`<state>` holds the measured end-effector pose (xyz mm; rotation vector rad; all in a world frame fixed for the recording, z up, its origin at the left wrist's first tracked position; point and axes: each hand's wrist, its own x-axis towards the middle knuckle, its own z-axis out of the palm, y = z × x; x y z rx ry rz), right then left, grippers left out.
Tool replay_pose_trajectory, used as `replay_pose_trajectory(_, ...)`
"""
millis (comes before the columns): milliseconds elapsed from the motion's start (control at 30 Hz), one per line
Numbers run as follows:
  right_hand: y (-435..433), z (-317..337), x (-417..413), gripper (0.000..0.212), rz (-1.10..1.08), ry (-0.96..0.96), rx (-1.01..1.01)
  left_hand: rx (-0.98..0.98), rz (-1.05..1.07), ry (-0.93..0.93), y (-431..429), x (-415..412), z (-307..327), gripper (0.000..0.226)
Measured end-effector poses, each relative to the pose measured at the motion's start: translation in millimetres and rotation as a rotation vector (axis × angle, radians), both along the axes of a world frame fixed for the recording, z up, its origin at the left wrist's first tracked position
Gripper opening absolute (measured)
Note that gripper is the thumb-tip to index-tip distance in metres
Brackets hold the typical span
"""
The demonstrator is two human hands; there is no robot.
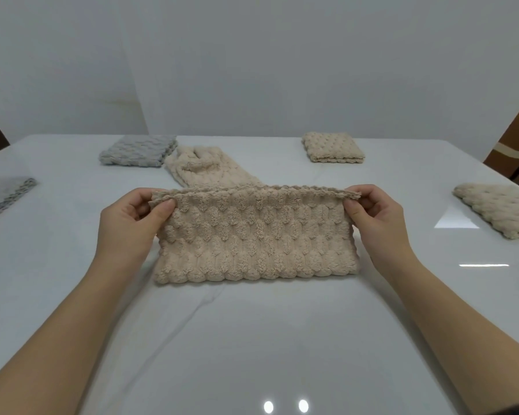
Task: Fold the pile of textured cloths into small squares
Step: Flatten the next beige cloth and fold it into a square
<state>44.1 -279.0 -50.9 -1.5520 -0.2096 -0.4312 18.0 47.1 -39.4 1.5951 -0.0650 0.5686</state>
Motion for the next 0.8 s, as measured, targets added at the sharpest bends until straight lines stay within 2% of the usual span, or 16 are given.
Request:
replay_pose_trajectory(467,-1,-5,3,0.025,-0.006,0.044,0.037,0.046,0.024,-0.008,6,3,-3,0.022)
replay_pose_trajectory(667,-1,-2,1,0.023,0.032,0.118,0.123,0.095,-0.051,0.069,12,2,-2,0.016)
replay_pose_trajectory(800,2,0,-1,0.009,0.091,0.198,0.207,0.098,-0.073,0.13,14,3,-3,0.016)
